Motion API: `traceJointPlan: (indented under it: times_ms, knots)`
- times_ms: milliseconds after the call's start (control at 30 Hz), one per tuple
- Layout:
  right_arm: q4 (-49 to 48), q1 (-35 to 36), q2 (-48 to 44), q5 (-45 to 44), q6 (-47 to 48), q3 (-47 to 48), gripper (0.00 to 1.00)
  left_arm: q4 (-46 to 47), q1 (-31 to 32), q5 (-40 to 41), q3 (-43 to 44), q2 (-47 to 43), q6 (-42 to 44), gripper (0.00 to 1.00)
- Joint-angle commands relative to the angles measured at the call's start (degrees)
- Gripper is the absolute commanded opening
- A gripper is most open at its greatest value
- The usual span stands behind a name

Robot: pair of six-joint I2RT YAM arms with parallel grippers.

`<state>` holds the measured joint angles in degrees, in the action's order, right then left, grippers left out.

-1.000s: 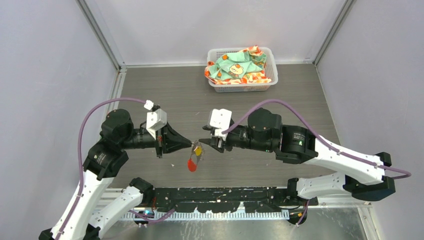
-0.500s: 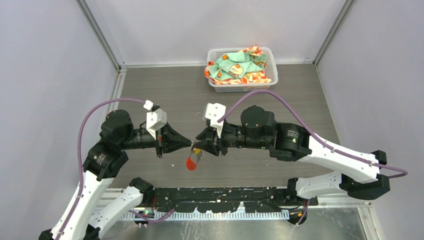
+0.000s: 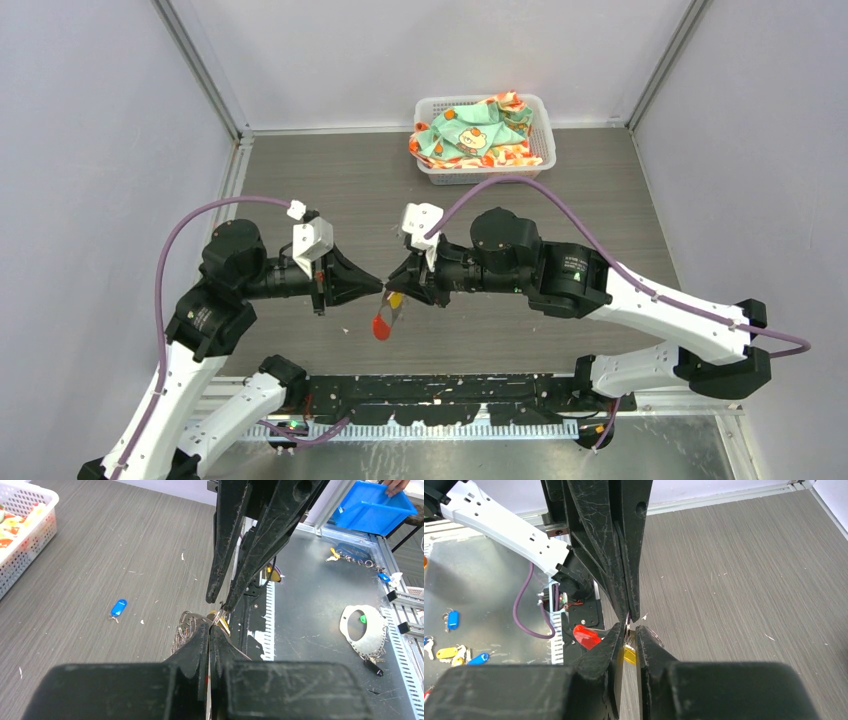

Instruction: Put the keys on the keyring

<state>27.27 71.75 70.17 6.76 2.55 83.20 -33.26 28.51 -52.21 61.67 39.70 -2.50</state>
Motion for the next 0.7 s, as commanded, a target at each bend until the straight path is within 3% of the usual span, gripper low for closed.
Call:
traceJointPlan:
  times_ms: [0, 300, 467, 600, 667]
  knots:
    - [-1.3, -0.7, 0.1, 0.8, -1.0, 1.9, 0.19, 2.7, 0.0, 0.1, 0.6, -0.6, -0.1, 0.00]
    - [-0.9, -1.1, 1.1, 1.1, -1.2, 2.3, 0.19, 2.9, 0.0, 0.0, 0.6, -0.7, -0.2, 0.00]
    - [-1.1, -1.6, 0.8, 1.0, -1.3, 2.4, 0.01, 2.1, 0.0, -0.4, 0.6, -0.6, 0.4, 0.00]
    - [-0.3, -2.0, 0.2, 1.0, -1.3, 2.7, 0.01, -1.5, 0.0, -0.9, 0.8, 0.1, 3.8, 0.01]
    - [2.0, -1.9, 0.9, 1.1, -0.7, 3.9, 0.01, -4.0, 0.0, -0.9, 1.2, 0.8, 6.2, 0.16]
